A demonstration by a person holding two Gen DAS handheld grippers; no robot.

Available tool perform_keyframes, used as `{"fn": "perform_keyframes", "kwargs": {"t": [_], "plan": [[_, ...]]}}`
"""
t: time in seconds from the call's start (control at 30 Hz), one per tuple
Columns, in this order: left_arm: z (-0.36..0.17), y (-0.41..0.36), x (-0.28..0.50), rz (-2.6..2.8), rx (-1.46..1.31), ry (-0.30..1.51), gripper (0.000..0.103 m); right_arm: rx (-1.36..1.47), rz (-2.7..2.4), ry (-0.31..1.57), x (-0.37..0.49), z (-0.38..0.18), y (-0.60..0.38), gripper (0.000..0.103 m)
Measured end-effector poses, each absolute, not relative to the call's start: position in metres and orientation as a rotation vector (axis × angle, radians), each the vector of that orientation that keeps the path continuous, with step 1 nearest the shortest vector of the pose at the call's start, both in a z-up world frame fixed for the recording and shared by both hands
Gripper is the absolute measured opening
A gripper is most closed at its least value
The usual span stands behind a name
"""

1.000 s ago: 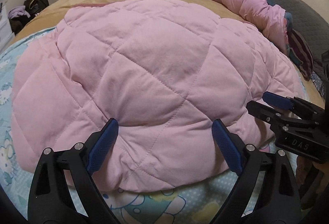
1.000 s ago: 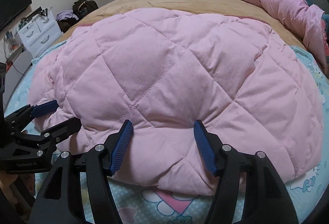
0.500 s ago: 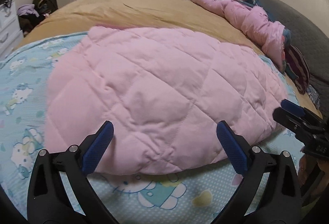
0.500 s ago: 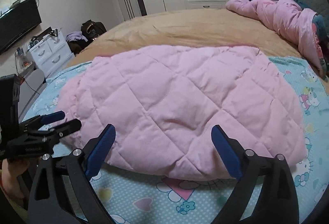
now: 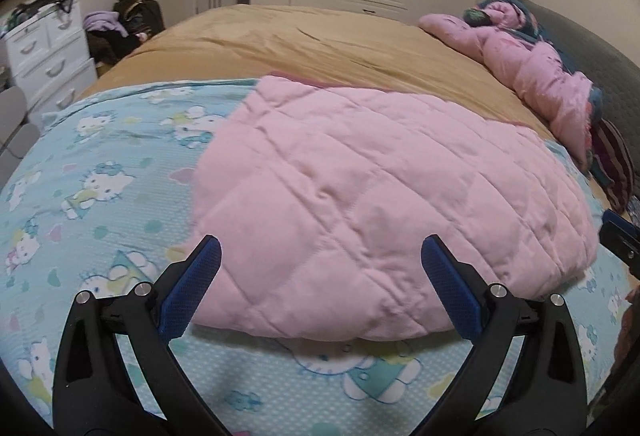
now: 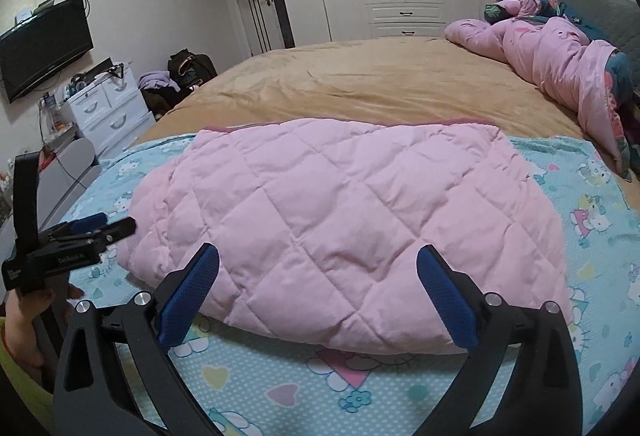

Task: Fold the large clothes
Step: 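Move both grippers away from the folded jacket, then grasp the side edge of the quilted pink jacket with both grippers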

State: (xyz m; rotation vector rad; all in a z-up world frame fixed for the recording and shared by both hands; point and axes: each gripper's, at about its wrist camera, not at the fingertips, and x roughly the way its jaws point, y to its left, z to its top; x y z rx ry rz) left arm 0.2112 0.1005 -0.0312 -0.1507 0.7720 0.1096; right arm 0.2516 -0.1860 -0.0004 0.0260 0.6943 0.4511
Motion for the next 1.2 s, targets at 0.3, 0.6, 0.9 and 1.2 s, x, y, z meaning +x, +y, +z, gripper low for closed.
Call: {"fn": "perform_keyframes", "kwargs": {"t": [0.3,0.6,0.9,1.2], "plan": [[-0.041,0.139,0.216,0.205,-0.201,0.778,0.094,0.011,0.36,0.725,0.273,-0.011,-0.223,0.099],[-0.047,0.162,0.229,0.268,-0.218,0.793,0.094,0.06,0.235,0.772,0.3,-0.025,-0.281,0.099],[-0.06,0.17,0.25,0.245,-0.251,0.833,0.094,0.097,0.162,0.851,0.326,-0.047,-0.333,0.099],[-0.091,0.186,0.271,0.144,-0.378,0.9,0.095,0.117,0.219,0.974,0.357,-0.079,-0.348,0.099]]}}
